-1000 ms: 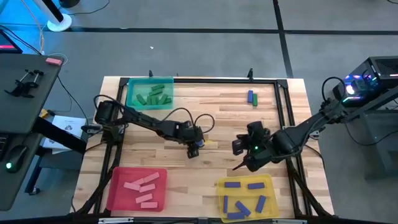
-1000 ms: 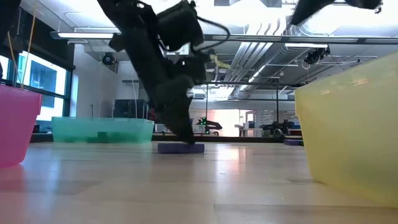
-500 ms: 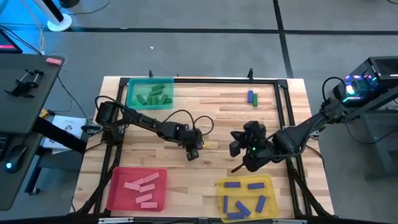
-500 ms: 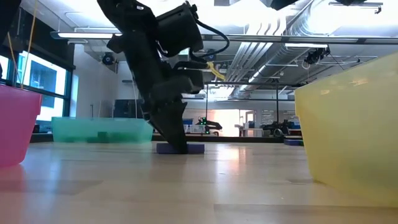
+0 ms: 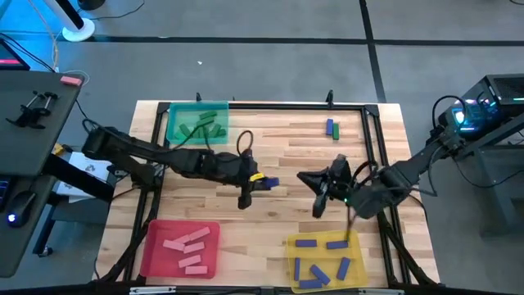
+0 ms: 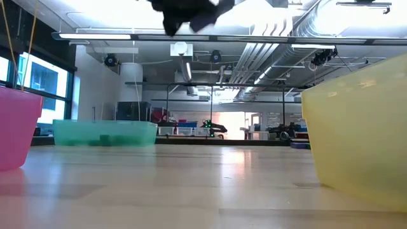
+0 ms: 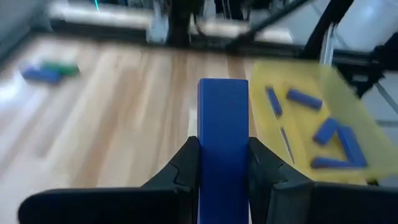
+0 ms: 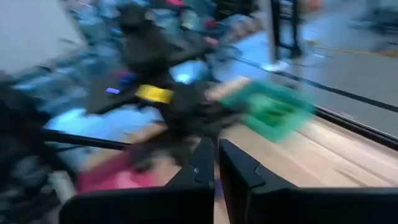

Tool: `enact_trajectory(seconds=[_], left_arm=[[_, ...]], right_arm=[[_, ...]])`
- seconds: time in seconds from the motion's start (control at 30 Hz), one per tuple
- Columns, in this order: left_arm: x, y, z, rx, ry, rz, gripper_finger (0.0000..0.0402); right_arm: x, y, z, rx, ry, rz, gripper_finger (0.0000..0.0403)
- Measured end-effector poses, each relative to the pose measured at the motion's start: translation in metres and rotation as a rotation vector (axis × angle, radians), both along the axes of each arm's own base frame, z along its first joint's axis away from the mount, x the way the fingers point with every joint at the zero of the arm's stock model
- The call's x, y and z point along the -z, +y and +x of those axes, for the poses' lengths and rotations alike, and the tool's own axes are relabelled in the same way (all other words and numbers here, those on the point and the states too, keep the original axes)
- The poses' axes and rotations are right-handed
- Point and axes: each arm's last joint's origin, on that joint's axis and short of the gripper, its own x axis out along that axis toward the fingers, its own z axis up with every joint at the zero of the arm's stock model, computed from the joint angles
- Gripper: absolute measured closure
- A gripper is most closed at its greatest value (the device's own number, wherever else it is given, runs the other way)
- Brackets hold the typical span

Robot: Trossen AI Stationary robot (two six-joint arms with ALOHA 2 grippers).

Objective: Sort blocks
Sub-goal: Put the blue block into the yellow bin

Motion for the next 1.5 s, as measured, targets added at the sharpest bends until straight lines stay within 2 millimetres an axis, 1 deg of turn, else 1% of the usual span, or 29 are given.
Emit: enact_trajectory(seconds=[0.07, 0.13, 0.2, 0.37, 0.47, 0.57, 0.67, 0.77, 0.87, 1.03, 1.13, 1.2, 1.27, 1.4, 1.5], left_arm=[[-0.005, -0.003, 0.001, 0.000, -0.050, 0.029, 0.0351], [-0.002, -0.008, 0.004, 0.011, -0.067, 0.034, 0.0351], [-0.001, -0.016, 0.012, 0.044, -0.130, 0.015, 0.0351], [0.019, -0.050, 0.037, 0.215, -0.284, -0.062, 0.0351], [0.031, -0.072, 0.050, 0.300, -0.439, -0.109, 0.0351], [0.051, -0.089, 0.059, 0.325, -0.522, -0.178, 0.0351], [0.075, -0.103, 0.069, 0.331, -0.504, -0.253, 0.0351], [0.091, -0.114, 0.080, 0.338, -0.475, -0.271, 0.0351], [0.104, -0.122, 0.091, 0.329, -0.456, -0.265, 0.0351], [0.117, -0.125, 0.111, 0.188, -0.394, -0.168, 0.0350], [0.114, -0.126, 0.121, 0.166, -0.370, -0.148, 0.0321], [0.109, -0.127, 0.127, 0.172, -0.355, -0.145, 0.0290], [0.103, -0.130, 0.131, 0.221, -0.318, -0.137, 0.0256], [0.099, -0.132, 0.136, 0.272, -0.230, -0.060, 0.0196], [0.093, -0.132, 0.136, 0.301, -0.194, -0.061, 0.0165]], right_arm=[[-0.010, 0.007, 0.002, -0.061, -0.067, 0.000, 0.0403], [-0.018, 0.014, 0.005, -0.112, -0.145, 0.025, 0.0403], [-0.025, 0.020, 0.009, -0.145, -0.226, 0.064, 0.0403], [-0.031, 0.031, 0.026, -0.124, -0.394, 0.129, 0.0403], [-0.028, 0.037, 0.037, -0.110, -0.458, 0.149, 0.0403], [-0.023, 0.039, 0.046, -0.097, -0.478, 0.152, 0.0403], [-0.017, 0.038, 0.053, -0.074, -0.474, 0.160, 0.0403], [-0.015, 0.037, 0.056, -0.060, -0.467, 0.155, 0.0403], [-0.014, 0.036, 0.057, -0.054, -0.467, 0.153, 0.0403], [-0.015, 0.036, 0.057, -0.054, -0.470, 0.154, 0.0403], [-0.015, 0.036, 0.057, -0.055, -0.468, 0.153, 0.0403], [-0.015, 0.036, 0.057, -0.059, -0.466, 0.147, 0.0403], [-0.015, 0.036, 0.057, -0.059, -0.465, 0.144, 0.0403], [-0.014, 0.036, 0.057, -0.065, -0.459, 0.137, 0.0403], [-0.014, 0.036, 0.057, -0.068, -0.454, 0.124, 0.0403]])
